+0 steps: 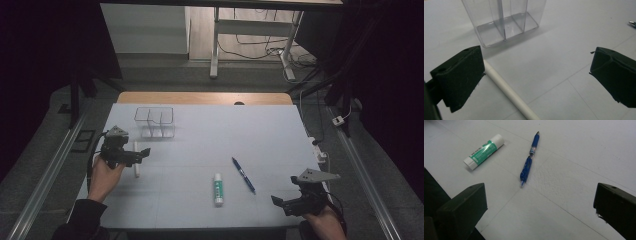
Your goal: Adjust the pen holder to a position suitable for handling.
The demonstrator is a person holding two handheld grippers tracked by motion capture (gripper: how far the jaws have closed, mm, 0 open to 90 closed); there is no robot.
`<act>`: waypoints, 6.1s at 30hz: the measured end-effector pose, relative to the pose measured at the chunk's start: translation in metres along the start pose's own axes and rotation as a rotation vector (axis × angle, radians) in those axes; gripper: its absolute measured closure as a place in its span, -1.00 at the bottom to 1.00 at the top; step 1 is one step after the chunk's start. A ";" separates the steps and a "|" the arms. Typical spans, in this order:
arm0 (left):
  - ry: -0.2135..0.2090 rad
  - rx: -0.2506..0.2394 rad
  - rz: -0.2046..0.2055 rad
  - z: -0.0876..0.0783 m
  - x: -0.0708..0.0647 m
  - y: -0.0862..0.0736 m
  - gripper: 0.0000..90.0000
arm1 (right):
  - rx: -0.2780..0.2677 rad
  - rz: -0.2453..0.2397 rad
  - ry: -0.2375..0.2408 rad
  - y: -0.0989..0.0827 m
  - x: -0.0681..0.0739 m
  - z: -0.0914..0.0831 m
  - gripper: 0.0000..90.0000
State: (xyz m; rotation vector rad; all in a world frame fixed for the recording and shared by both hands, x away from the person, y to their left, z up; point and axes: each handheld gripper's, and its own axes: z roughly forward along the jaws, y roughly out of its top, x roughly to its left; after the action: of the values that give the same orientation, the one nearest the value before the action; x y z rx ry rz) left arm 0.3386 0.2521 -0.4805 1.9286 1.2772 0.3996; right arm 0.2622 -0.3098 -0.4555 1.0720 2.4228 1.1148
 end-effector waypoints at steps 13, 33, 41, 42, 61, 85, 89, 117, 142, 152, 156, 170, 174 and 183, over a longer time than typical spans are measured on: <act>-0.001 0.001 0.008 0.014 0.017 0.013 -1.00 | 0.003 -0.001 0.002 0.000 0.000 0.001 -1.00; 0.112 0.058 0.026 0.025 0.045 0.020 -0.14 | 0.011 -0.006 0.003 0.000 0.001 0.001 -1.00; 0.126 0.058 -0.007 0.029 0.061 0.026 0.66 | 0.013 -0.007 0.005 0.000 0.000 0.001 -1.00; 0.127 0.058 -0.018 0.033 0.065 0.028 0.77 | 0.014 -0.007 0.006 0.000 0.000 0.002 -1.00; 0.202 0.051 -0.039 0.069 0.087 0.050 0.97 | 0.012 0.000 0.013 0.000 -0.001 0.002 -1.00; 0.125 0.036 -0.019 0.084 0.077 0.056 0.97 | 0.015 0.005 0.024 0.001 -0.002 0.001 -1.00; 0.111 0.037 -0.001 0.087 0.070 0.059 0.97 | 0.000 -0.002 0.017 0.002 -0.002 0.002 -1.00; 0.013 0.055 0.074 0.100 0.030 0.071 0.97 | -0.058 -0.076 0.082 0.049 0.002 0.041 -1.00; -0.046 0.074 0.133 0.114 -0.005 0.081 0.97 | -0.001 -0.157 0.106 0.118 0.006 0.130 -1.00; -0.063 0.077 0.153 0.120 -0.015 0.086 0.97 | 0.014 -0.108 0.089 0.141 -0.004 0.171 -1.00; -0.071 0.074 0.154 0.122 -0.017 0.087 0.97 | 0.035 -0.108 0.070 0.147 -0.010 0.186 -1.00; -0.054 0.064 0.128 0.138 -0.007 0.097 0.97 | 0.081 -0.117 0.077 0.166 -0.029 0.218 0.45; -0.039 0.070 0.141 0.144 -0.008 0.100 0.97 | 0.069 -0.119 0.087 0.173 -0.031 0.226 0.88; -0.034 0.071 0.149 0.150 -0.009 0.103 0.97 | 0.052 -0.104 0.070 0.184 -0.037 0.244 0.99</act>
State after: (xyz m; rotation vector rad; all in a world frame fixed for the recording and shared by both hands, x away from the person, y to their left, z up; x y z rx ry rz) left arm 0.4945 0.1600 -0.5002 2.0896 1.1430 0.3991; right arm 0.5064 -0.1241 -0.4849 0.9241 2.5427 1.0785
